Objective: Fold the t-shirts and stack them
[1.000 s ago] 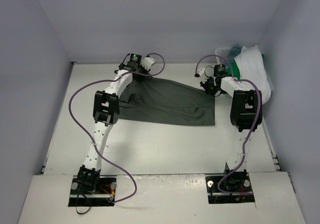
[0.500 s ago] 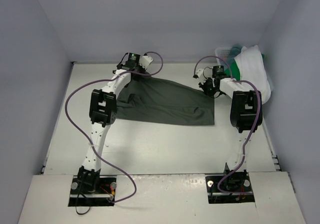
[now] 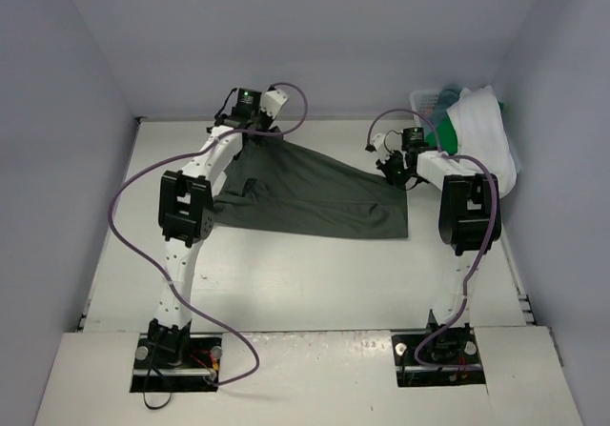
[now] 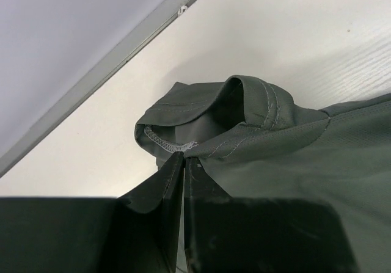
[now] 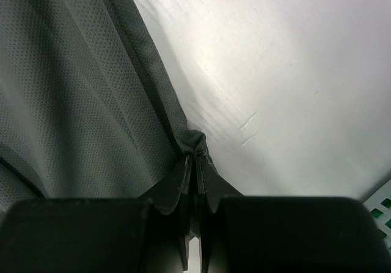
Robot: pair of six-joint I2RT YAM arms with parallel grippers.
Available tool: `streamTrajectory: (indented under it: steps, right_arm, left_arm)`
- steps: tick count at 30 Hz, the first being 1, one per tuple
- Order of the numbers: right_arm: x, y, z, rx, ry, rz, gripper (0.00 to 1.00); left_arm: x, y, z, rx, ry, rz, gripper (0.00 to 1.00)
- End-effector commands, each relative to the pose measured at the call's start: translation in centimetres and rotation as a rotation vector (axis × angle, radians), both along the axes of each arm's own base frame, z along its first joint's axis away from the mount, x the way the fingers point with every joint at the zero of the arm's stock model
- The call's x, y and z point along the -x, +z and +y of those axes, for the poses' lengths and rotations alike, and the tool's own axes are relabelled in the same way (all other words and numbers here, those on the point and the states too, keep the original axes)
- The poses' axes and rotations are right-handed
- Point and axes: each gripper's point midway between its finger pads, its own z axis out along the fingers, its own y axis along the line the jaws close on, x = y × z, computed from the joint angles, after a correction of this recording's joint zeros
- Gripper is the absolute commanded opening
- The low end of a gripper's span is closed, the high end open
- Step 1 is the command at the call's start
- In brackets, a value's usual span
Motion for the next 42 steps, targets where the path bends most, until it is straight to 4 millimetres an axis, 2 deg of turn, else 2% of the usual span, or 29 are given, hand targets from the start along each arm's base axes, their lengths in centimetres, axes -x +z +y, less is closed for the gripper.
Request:
streamTrajectory:
  steps: [1, 2, 10, 13, 15, 16, 19, 26, 33, 38, 39, 41, 42]
  right_arm:
    - [5.0, -2.1, -0.2, 0.025, -0.043, 0.185, 0.0]
    - [4.6, -1.7, -0.4, 0.031, -0.054, 0.166, 0.0]
    - [1.8, -0.1, -3.0, 0.117, -0.233, 0.008, 0.0]
    - [-0.2, 1.0, -3.9, 0.139, -0.297, -0.086, 0.0]
    - [-0.8, 1.4, -4.4, 0.155, -0.329, -0.11, 0.0]
    - [-2.2, 2.3, -4.5, 0.144, -0.349, -0.159, 0.0]
    - [-4.1, 3.1, -4.9, 0.14, -0.376, -0.195, 0.0]
    - [-6.5, 5.0, -4.8, 0.118, -0.392, -0.253, 0.0]
    - [-7.3, 7.4, -4.2, 0.091, -0.382, -0.305, 0.0]
    - [-5.6, 8.1, -3.2, 0.106, -0.338, -0.286, 0.0]
    - [-5.3, 8.9, -3.0, 0.106, -0.332, -0.299, 0.0]
    - [-4.4, 8.7, -2.3, 0.119, -0.306, -0.291, 0.0]
    - [-4.0, 9.5, -2.2, 0.123, -0.303, -0.305, 0.0]
  left_arm:
    - [0.4, 7.6, 0.6, 0.057, 0.022, -0.126, 0.0]
    - [0.6, 8.1, 0.4, 0.063, 0.017, -0.131, 0.0]
    - [2.4, 7.2, -0.1, 0.069, -0.012, -0.074, 0.0]
    - [2.7, 6.9, -0.2, 0.064, -0.021, -0.061, 0.0]
    - [2.9, 6.8, -0.2, 0.061, -0.024, -0.054, 0.0]
    - [3.0, 6.8, -0.3, 0.063, -0.025, -0.051, 0.0]
    - [3.2, 6.7, -0.4, 0.067, -0.031, -0.042, 0.0]
    - [3.6, 6.4, -0.4, 0.063, -0.034, -0.022, 0.0]
    - [4.4, 6.4, -0.4, 0.068, -0.036, 0.001, 0.0]
    - [5.7, 6.2, -0.2, 0.038, -0.05, 0.034, 0.0]
    - [5.9, 6.1, -0.2, 0.035, -0.051, 0.038, 0.0]
    - [6.6, 6.1, 0.0, 0.028, -0.053, 0.048, 0.0]
    - [7.0, 6.5, 0.1, 0.031, -0.054, 0.046, 0.0]
